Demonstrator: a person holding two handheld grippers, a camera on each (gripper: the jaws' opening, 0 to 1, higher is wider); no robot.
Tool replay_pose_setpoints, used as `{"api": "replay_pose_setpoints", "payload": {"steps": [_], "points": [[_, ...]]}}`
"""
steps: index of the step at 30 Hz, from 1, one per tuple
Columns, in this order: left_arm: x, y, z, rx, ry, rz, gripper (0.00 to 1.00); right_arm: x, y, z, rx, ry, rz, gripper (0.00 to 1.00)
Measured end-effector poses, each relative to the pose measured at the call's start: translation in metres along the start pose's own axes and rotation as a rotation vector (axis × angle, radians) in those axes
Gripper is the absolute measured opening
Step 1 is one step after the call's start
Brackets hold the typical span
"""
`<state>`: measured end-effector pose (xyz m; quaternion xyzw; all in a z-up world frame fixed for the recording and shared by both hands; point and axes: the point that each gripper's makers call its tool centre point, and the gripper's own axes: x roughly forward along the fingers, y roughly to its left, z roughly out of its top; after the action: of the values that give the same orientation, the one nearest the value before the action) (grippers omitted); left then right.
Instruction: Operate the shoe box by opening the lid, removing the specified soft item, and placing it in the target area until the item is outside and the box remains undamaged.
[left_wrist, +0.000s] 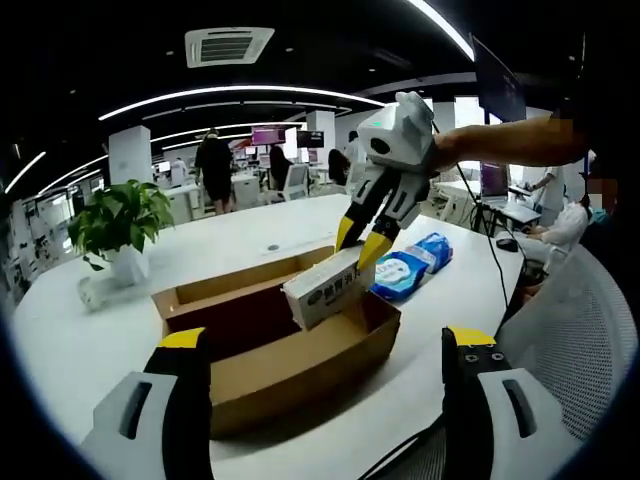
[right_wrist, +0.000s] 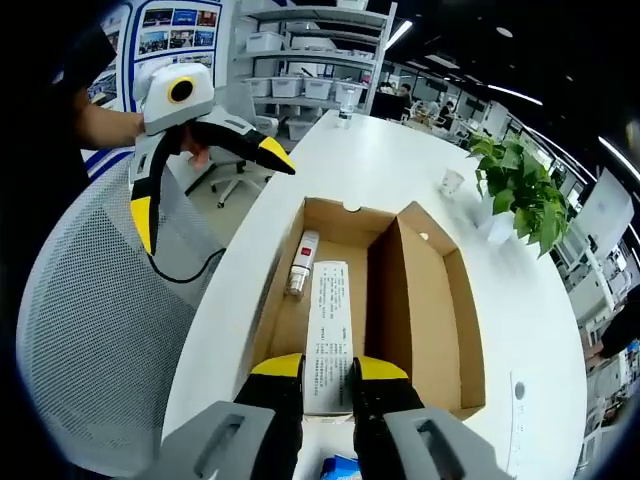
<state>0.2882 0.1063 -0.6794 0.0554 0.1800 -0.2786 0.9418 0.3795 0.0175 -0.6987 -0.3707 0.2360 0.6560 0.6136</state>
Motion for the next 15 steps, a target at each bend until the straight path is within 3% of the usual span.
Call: {"api": "replay_pose_setpoints", "payload": {"steps": [15], "points": [[0.001,-0.002,-0.004,0.0,0.016,-0.011,1.0,-0.04,-0.015,-0.012,-0.018,0.021,-0.037,0.14]]}}
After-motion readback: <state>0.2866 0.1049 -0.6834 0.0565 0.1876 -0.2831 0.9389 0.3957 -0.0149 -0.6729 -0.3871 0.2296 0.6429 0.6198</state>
